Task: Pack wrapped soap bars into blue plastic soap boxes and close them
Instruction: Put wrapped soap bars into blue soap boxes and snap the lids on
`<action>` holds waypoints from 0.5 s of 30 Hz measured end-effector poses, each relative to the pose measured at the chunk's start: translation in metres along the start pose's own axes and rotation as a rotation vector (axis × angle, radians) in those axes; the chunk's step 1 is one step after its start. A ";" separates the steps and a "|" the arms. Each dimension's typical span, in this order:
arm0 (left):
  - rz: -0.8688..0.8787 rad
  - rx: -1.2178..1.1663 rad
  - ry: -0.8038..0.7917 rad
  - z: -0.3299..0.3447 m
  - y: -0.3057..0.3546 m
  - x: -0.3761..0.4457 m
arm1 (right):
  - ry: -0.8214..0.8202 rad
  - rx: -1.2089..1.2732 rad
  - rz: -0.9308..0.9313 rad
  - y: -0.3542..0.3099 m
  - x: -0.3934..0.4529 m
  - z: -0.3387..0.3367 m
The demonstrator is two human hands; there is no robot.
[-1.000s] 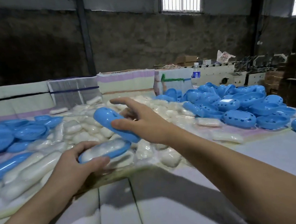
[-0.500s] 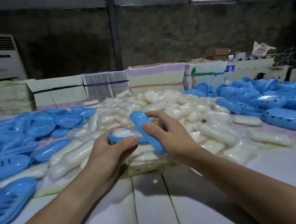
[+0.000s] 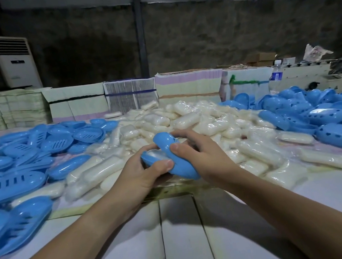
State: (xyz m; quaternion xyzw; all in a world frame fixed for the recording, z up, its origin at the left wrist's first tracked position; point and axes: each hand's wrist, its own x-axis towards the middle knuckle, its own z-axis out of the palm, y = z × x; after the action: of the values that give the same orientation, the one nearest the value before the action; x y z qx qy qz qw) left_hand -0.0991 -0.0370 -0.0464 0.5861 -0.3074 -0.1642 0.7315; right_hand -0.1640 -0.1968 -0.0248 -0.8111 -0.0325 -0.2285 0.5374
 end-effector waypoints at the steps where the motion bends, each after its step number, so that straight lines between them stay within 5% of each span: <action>1: 0.000 0.002 -0.011 0.000 0.001 -0.001 | -0.007 -0.005 0.002 0.000 0.000 0.001; 15: -0.107 -0.015 -0.089 -0.003 0.004 -0.002 | -0.055 -0.028 0.013 -0.005 -0.004 0.001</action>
State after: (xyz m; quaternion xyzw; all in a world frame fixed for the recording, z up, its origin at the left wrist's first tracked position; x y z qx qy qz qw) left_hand -0.0991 -0.0323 -0.0439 0.5884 -0.3066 -0.2310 0.7117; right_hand -0.1689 -0.1928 -0.0221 -0.8248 -0.0387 -0.2028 0.5264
